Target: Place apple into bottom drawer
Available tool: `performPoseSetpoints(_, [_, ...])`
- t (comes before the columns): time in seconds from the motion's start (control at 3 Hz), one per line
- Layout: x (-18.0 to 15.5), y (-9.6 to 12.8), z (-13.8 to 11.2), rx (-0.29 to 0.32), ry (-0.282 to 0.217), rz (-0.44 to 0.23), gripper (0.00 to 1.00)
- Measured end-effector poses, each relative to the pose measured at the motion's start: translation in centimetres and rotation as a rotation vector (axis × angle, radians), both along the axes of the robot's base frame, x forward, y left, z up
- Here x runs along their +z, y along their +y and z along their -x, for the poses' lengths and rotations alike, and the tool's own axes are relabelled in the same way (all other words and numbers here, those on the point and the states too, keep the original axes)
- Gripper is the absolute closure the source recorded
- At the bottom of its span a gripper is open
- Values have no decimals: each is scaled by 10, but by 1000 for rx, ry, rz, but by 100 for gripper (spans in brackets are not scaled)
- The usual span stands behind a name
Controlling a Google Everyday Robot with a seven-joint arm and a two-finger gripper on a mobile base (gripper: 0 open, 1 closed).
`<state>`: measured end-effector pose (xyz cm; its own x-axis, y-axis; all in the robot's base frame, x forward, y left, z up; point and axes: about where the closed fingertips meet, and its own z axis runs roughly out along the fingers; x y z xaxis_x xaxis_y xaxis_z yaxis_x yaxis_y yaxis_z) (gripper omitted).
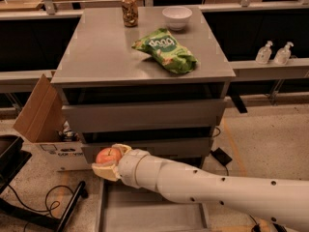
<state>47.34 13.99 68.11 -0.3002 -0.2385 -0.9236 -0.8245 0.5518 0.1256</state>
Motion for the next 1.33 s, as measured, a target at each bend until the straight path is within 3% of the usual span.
performPoseSetpoints(0.33, [-21, 6, -7, 13, 17, -18, 100])
performPoseSetpoints(0.67, [-75, 14, -33, 53, -17, -31, 100])
performPoseSetpoints(1.0, [-105, 11, -63, 109, -112, -35, 100])
performPoseSetpoints(1.33, [-167, 5, -75, 125, -78, -60, 100])
